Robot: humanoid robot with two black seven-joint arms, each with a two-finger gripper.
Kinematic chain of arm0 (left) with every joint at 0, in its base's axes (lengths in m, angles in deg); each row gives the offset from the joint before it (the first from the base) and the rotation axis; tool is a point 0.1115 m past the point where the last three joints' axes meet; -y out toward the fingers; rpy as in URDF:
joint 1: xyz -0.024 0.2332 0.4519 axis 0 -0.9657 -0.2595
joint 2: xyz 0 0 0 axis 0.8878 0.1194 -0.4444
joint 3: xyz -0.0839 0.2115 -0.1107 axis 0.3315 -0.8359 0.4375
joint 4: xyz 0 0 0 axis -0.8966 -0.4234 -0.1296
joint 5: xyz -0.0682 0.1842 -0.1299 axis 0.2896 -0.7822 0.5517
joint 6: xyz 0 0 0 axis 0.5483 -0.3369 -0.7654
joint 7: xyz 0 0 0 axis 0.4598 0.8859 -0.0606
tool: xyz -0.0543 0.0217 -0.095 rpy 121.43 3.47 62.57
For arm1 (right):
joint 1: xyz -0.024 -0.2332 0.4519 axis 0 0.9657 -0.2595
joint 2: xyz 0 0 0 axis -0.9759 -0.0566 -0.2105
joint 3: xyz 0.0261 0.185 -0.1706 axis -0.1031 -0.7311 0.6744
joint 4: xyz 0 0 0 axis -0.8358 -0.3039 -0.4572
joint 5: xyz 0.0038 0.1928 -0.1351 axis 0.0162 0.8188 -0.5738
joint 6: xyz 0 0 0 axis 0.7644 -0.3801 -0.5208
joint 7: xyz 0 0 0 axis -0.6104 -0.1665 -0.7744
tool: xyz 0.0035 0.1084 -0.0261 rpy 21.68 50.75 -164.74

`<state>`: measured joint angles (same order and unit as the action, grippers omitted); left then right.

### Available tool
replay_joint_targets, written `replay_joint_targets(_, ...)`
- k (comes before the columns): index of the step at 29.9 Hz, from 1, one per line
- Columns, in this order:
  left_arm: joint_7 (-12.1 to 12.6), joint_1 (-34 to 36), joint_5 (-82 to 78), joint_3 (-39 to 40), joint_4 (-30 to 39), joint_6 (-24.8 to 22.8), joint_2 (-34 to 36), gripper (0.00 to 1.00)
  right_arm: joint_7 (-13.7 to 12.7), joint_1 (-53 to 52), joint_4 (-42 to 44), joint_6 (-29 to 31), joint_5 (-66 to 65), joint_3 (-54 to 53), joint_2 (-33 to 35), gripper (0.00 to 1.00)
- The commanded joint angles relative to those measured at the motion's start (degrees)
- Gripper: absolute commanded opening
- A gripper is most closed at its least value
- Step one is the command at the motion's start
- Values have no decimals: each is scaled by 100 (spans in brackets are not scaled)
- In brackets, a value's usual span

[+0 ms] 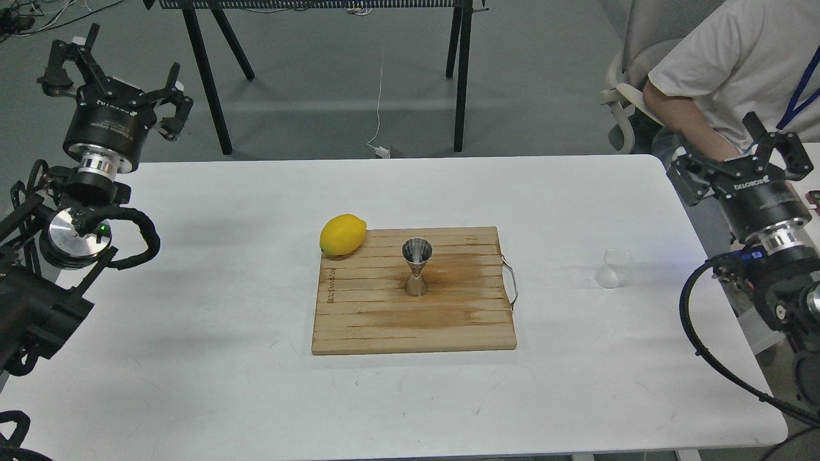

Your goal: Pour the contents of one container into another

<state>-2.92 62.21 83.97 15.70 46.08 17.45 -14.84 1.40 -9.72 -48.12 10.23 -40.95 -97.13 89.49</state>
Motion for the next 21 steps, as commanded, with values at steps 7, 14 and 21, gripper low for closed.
replay_joint_targets(7,63,-35,-17,-52,0,13,0,100,132,-1520,1715,43,-2157,55,-144,100)
replay_joint_targets(14,63,-44,-26,-236,35,13,9,100,237,-1961,2315,43,-2254,389,-241,100)
replay_joint_targets(21,63,26,-35,-245,26,13,18,100,448,-1987,2332,43,-2254,380,-443,100)
